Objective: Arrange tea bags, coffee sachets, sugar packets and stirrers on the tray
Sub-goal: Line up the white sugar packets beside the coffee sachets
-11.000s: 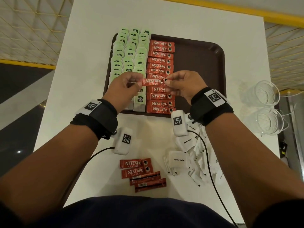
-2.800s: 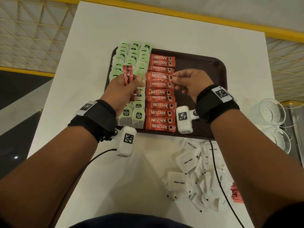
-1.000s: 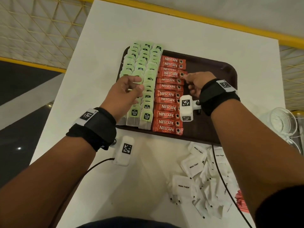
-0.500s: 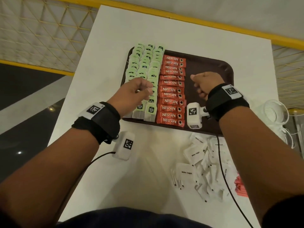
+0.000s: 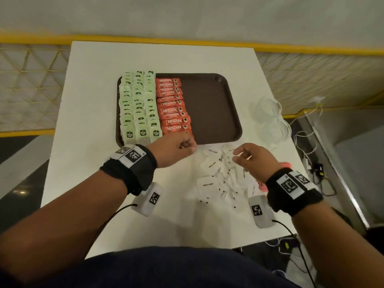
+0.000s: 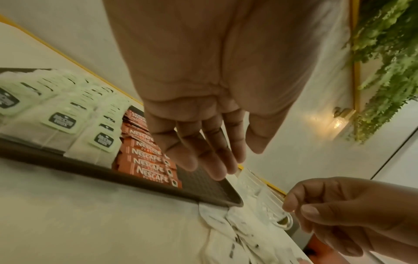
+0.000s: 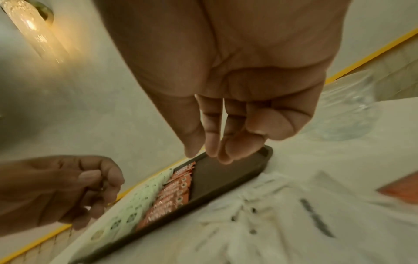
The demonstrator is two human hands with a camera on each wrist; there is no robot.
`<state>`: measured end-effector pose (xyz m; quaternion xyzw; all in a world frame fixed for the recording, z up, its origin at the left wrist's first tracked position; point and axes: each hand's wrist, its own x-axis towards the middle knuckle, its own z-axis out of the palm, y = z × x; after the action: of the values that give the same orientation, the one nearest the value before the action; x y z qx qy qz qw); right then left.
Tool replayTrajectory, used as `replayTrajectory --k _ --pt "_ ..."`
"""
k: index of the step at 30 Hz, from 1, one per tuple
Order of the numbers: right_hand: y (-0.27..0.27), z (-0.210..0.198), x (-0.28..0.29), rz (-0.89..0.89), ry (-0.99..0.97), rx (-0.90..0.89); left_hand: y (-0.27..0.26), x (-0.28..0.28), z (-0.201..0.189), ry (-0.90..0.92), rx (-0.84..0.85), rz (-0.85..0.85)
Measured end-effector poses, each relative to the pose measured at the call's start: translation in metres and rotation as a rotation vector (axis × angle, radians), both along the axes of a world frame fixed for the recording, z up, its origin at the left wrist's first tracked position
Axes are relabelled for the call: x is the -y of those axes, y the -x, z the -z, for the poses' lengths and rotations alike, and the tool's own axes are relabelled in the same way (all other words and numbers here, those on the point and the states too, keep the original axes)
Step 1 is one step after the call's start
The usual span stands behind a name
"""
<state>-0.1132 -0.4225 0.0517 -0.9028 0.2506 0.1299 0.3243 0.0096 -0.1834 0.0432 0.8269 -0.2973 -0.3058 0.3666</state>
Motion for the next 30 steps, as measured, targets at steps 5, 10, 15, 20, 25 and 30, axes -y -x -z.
replayTrajectory --k 5,10,15,20,25,30 --pt "0.033 0.017 0.009 -0.102 0.082 -0.046 0.025 0.015 0.003 -0.113 0.025 0.056" --pt "0.041 0.028 0.012 -0.251 0.119 -0.087 0.050 0.034 0.022 -0.409 0.052 0.187" --pt "0.046 0.038 0.020 -0.358 0.240 -0.103 0.079 0.054 0.043 -0.573 0.118 0.081" --pt "0.049 0.044 0.029 -0.436 0.216 -0.097 0.099 0.067 0.056 -0.639 0.124 -0.049" --pt "0.047 0.049 0.034 -0.506 0.234 -0.079 0.113 0.081 0.060 -0.659 0.116 -0.130" --pt "0.045 0.048 0.036 -0.540 0.241 -0.078 0.120 0.086 0.060 -0.676 0.097 -0.215"
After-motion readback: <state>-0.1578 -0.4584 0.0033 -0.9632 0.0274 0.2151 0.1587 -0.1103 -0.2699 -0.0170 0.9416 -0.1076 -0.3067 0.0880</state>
